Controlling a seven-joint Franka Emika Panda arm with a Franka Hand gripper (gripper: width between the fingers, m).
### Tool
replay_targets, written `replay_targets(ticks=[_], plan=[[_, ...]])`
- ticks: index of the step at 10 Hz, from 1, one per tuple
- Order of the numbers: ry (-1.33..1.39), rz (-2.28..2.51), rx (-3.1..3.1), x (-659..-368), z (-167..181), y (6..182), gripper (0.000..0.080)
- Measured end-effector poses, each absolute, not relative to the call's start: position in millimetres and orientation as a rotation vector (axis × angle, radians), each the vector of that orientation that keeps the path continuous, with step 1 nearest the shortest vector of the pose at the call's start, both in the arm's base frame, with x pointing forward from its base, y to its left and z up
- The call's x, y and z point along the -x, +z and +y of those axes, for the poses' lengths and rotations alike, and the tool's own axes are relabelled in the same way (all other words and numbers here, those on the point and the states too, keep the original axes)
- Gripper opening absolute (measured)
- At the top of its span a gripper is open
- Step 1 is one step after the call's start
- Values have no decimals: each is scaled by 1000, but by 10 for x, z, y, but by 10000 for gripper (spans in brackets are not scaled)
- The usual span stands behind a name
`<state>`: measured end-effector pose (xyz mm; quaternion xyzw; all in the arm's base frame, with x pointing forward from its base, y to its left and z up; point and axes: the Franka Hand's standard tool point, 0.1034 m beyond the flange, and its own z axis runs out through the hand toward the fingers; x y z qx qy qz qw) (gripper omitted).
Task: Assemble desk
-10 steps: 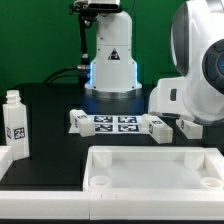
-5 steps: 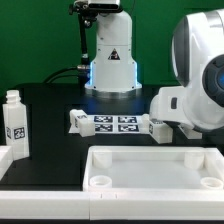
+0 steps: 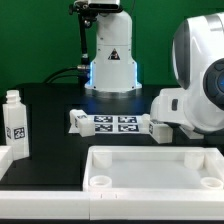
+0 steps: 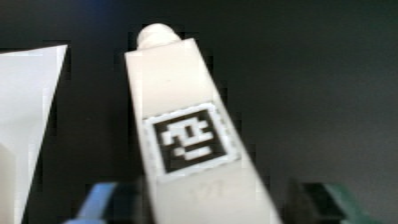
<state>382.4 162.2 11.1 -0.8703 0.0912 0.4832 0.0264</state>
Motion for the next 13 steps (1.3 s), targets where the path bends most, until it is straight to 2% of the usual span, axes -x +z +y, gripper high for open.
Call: replay_targets(ticks=[1,2,4,6,7,8,11,13], plan=[[1492,284,2687,-3833,1617,117,284],[1486,288,2681,-3892,1590,174,284],[1416,318,2674,-4169,1437,521,284],[1277,354,2698,-4486,1285,1008,284],[1198,353,2728,-4526,1311,1107,284],[1091,364,2771,-4539,1336,1036,284],[784,359,2859,-4661,1366,1100,284],[525,272,2906,-5112,1284,1641,285]])
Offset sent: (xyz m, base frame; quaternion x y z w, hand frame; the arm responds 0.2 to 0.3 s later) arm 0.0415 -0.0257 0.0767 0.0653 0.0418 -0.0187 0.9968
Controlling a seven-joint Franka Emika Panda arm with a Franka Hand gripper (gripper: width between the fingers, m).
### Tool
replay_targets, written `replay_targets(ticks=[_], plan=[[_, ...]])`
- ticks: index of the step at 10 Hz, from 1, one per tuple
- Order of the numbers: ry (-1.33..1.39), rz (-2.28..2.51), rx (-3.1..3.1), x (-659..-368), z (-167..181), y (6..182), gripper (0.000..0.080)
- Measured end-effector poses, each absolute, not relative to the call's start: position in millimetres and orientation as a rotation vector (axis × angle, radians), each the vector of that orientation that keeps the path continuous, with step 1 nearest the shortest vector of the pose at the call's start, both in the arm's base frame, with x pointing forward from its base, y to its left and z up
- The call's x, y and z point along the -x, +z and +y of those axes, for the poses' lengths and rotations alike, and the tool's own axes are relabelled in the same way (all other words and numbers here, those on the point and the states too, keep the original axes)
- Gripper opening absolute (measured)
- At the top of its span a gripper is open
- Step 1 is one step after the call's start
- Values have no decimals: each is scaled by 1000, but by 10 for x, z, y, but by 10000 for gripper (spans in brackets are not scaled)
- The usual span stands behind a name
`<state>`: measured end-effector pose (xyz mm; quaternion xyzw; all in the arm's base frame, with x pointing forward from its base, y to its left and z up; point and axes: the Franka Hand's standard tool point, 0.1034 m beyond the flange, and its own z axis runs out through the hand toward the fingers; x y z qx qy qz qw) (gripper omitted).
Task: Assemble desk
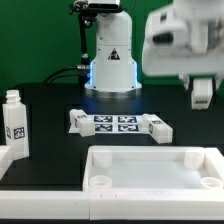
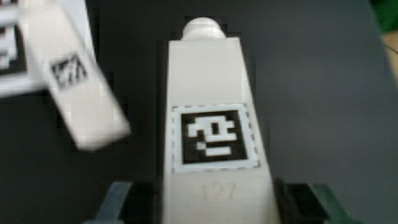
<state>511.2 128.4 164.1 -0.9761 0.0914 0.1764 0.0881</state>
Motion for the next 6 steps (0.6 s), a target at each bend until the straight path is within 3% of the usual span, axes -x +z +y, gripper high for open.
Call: replay_targets(ticks=[1,6], plan=[[423,260,2921,-5270,1304,1771,285],[-88,187,2962,-5450,1202,1696,285]])
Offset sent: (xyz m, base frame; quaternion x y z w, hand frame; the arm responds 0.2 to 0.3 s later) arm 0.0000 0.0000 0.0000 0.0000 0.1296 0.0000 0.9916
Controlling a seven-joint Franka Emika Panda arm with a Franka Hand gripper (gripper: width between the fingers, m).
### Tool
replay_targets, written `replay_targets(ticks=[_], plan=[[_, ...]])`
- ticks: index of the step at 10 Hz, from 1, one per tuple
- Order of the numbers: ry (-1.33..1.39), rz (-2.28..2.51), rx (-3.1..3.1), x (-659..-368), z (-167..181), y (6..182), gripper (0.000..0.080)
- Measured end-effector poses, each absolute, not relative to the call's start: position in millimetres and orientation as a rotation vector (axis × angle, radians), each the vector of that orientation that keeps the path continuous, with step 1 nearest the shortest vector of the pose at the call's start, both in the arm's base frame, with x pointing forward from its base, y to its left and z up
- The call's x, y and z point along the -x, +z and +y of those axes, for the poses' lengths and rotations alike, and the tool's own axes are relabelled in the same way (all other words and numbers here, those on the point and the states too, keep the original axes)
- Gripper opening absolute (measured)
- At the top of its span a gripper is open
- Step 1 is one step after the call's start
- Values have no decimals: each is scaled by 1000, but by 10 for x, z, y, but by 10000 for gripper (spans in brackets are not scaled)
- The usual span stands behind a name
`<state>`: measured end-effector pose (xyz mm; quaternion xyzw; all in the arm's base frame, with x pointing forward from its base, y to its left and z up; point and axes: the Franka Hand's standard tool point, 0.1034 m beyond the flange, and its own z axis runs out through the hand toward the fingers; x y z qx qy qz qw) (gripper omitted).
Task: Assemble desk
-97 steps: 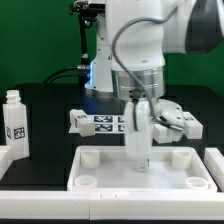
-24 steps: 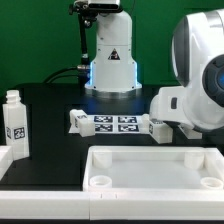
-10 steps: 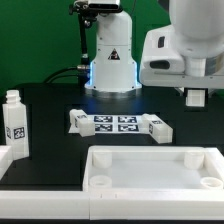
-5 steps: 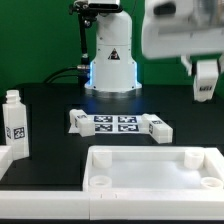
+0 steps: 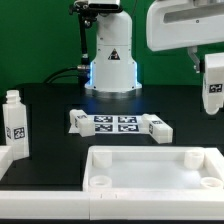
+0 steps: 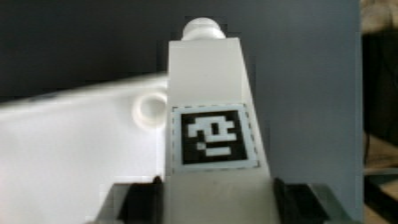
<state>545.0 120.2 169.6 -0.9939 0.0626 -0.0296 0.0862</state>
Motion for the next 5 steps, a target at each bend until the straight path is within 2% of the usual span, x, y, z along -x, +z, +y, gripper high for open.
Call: replay_targets(ticks=[2,5], plan=[[-338,28,2997,-5820,993,1852,285],[-660,19,2963,-5888,993,1868,285]])
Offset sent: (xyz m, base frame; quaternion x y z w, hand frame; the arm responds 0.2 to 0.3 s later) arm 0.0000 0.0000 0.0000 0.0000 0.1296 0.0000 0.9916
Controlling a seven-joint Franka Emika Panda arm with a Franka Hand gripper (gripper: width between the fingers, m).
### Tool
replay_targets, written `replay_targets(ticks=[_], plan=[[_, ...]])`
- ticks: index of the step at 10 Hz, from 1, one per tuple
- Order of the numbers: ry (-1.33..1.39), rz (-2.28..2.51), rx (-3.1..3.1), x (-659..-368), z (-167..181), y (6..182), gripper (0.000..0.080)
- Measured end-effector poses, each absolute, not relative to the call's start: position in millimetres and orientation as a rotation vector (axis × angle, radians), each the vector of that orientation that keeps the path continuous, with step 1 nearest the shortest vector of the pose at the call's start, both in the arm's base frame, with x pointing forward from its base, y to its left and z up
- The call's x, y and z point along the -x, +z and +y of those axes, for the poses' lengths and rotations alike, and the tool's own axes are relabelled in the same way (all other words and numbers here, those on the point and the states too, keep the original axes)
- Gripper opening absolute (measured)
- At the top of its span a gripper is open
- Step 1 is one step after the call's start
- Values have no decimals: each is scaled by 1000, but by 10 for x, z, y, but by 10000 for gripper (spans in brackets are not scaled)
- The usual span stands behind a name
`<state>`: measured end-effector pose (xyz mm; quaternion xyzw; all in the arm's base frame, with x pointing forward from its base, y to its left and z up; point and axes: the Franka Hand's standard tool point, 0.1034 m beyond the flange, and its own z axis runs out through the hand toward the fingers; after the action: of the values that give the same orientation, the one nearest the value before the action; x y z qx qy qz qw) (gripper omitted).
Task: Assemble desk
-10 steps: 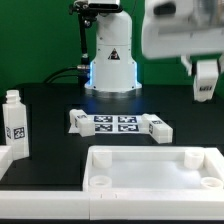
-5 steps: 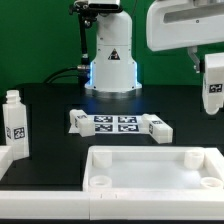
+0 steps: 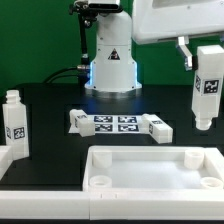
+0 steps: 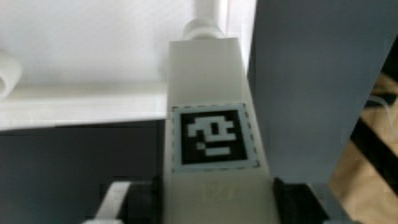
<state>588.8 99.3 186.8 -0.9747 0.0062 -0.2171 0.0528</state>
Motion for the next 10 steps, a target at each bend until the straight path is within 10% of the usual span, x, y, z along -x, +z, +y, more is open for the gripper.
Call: replay_targets(ticks=[10], plan=[[-694,-166,3004,-6148,930,1576,285]])
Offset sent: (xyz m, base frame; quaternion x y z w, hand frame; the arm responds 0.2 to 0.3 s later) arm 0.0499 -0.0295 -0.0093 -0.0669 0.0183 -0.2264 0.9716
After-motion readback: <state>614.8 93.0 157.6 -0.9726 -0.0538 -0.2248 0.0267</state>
